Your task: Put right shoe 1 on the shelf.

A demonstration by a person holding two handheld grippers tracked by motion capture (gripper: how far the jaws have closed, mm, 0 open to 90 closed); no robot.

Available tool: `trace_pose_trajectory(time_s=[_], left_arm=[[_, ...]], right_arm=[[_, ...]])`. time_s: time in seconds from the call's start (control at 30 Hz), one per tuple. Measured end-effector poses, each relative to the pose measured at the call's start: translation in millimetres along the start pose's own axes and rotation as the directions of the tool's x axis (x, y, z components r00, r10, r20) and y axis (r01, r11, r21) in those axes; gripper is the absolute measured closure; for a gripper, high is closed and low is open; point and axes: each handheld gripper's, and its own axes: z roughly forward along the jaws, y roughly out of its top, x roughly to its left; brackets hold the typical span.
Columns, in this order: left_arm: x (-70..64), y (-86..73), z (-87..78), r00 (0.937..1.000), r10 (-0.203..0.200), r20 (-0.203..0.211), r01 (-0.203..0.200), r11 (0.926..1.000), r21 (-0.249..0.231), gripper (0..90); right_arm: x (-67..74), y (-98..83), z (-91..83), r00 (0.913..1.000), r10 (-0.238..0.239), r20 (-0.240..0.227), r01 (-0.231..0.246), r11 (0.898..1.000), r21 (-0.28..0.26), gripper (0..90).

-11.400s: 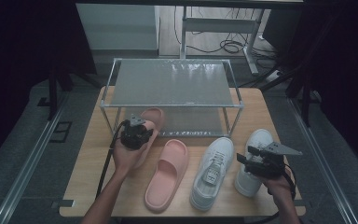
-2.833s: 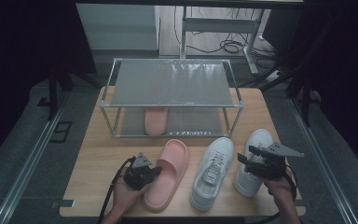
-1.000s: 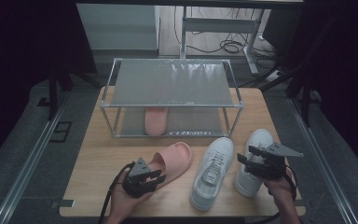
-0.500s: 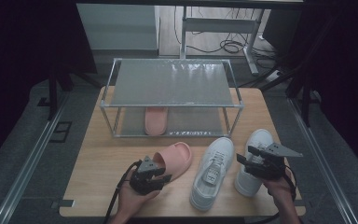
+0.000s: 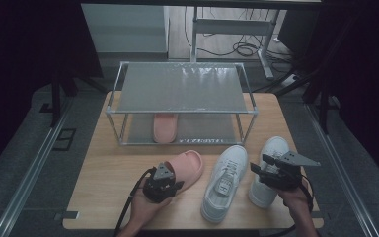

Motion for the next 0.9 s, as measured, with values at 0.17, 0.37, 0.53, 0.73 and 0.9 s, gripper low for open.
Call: trace_pose_trajectory(time_s=[0.17,0.37,0.53,0.73,0.9], left_arm=[[-1.5,1.1,0.5,1.0000,0.001,-0.004,-0.001,1.0000,0.000,81.0],[-2.8,4.4,1.2,0.9999,-0.001,-0.016,0.001,1.0000,-0.004,82.4],[-2.8,10.3,2.3,0.9994,-0.014,-0.032,0.013,0.9998,-0.015,82.3],[-0.6,25.6,1.0,0.9981,-0.026,-0.055,0.022,0.9978,-0.062,83.3],[0.8,35.6,3.5,0.9978,-0.032,-0.058,0.027,0.9961,-0.084,83.6]], right_arm=[[0.6,-0.3,1.2,1.0000,0.001,-0.002,-0.001,1.000,0.003,38.8],[-0.3,-0.2,0.6,1.0000,0.000,-0.001,0.000,1.000,0.003,38.8],[-0.6,0.7,-1.8,1.0000,0.003,0.000,-0.003,1.000,-0.005,38.9],[-0.1,1.4,-3.0,1.0000,0.002,0.001,-0.002,1.000,-0.012,38.8],[0.0,0.9,-2.2,1.0000,0.001,0.001,-0.001,1.000,-0.008,38.8]])
